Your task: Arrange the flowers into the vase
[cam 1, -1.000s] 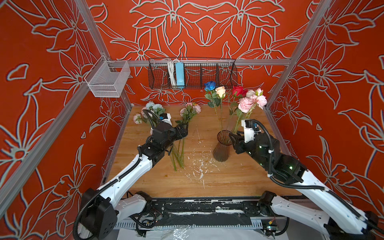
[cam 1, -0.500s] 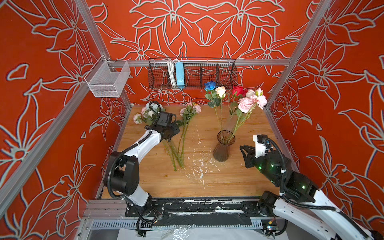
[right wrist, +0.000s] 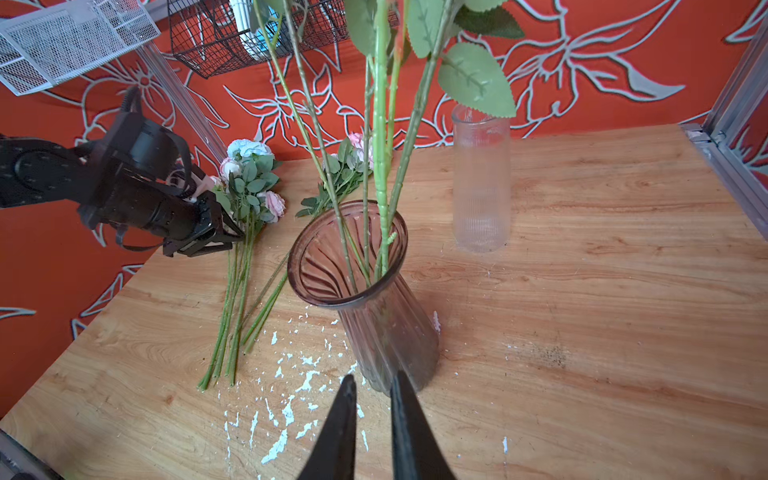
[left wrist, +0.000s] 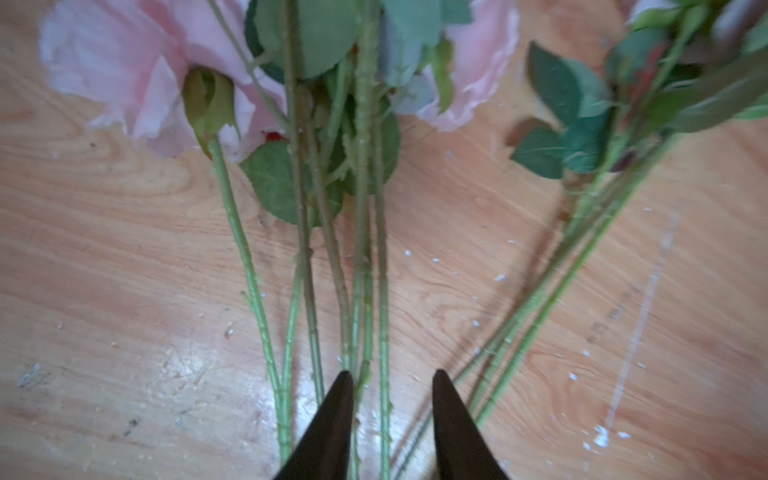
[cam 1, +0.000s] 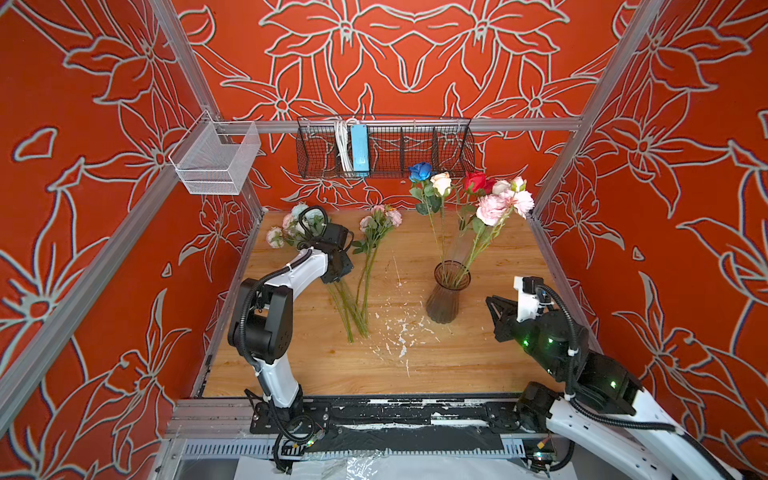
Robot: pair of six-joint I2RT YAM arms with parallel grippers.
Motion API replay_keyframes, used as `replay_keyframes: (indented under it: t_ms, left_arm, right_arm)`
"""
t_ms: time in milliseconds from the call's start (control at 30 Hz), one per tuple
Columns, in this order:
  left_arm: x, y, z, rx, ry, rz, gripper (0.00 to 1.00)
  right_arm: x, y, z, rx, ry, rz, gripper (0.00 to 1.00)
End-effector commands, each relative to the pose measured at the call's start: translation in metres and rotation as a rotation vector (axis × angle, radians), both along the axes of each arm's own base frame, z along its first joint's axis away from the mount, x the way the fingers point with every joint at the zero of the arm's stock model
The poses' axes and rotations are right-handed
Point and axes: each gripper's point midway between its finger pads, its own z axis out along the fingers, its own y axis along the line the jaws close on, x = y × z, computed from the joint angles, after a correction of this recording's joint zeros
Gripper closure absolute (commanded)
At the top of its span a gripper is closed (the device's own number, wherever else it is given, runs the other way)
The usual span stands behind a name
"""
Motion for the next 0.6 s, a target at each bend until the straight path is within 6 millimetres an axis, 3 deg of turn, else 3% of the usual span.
replay_keyframes:
  t_ms: [0, 133, 333, 433, 567]
  left_arm:
    - [0.001, 0.01, -0.008, 0.033, 0.04, 0.001, 0.67]
    - [0.006, 0.007, -0.018, 0.028, 0.063, -0.035, 0.69]
    - [0.012, 0.004, -0.026, 0.019, 0.072, -0.064, 0.85]
    - [0.014, 0.001, -0.02, 0.004, 0.056, -0.072, 0.94]
    - [0.019, -0.01, -0.003, -0.051, -0.01, -0.098, 0.96]
  right_arm:
    - [-0.002, -0.009, -0.003, 0.012, 0.002, -0.035, 0.82]
    - [-0.005, -0.014, 0.0, 0.019, -0.01, -0.045, 0.82]
    - [-0.007, -0.016, 0.001, 0.023, -0.012, -0.044, 0.82]
    - [-0.008, -0.016, 0.001, 0.027, -0.014, -0.042, 0.82]
    - [-0.01, -0.015, 0.007, 0.056, -0.023, -0.031, 0.82]
